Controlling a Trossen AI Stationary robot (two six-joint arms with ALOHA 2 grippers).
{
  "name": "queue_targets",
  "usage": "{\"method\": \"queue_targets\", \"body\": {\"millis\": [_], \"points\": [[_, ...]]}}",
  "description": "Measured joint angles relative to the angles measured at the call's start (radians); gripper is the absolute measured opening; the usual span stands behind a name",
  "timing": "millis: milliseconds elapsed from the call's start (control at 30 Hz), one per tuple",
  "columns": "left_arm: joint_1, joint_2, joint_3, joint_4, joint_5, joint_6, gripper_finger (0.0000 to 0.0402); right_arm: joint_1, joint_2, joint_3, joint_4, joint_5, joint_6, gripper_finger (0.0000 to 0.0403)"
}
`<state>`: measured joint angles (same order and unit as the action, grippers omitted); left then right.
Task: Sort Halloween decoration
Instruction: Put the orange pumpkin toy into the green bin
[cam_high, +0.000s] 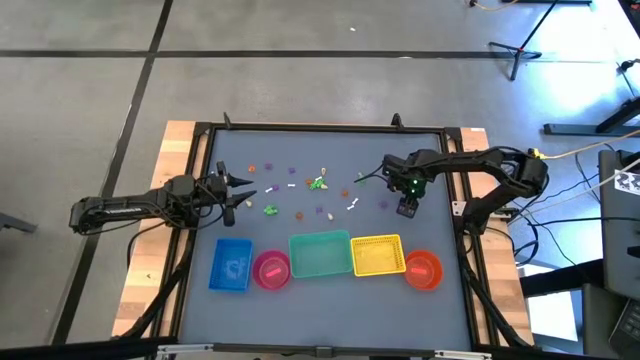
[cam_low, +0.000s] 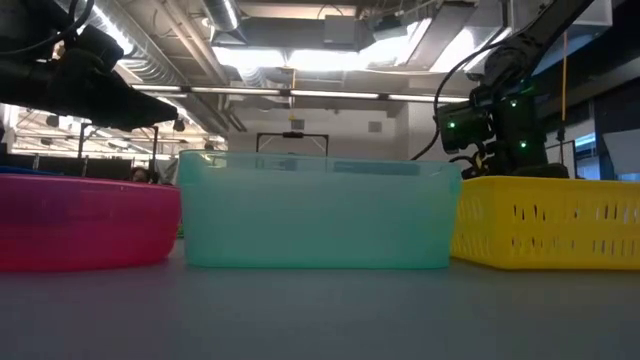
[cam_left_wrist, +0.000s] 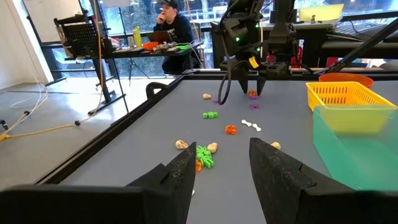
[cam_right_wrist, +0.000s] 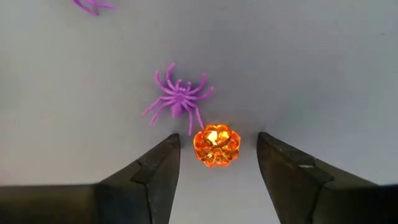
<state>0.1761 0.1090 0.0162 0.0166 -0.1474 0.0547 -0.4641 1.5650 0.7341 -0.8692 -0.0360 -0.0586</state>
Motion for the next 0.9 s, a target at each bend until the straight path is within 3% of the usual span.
{"method": "queue_targets", "body": {"millis": [433,900], "points": [[0.0,0.0,0.0,0.0,0.0,0.0,0.0135,0.0,0.003,0.015,-0.005,0.0,0.0,0.0121],[0.0,0.0,0.0,0.0,0.0,0.0,0.0135,0.0,0.007,0.057,-0.044,0.006,0.0,0.0094]]}}
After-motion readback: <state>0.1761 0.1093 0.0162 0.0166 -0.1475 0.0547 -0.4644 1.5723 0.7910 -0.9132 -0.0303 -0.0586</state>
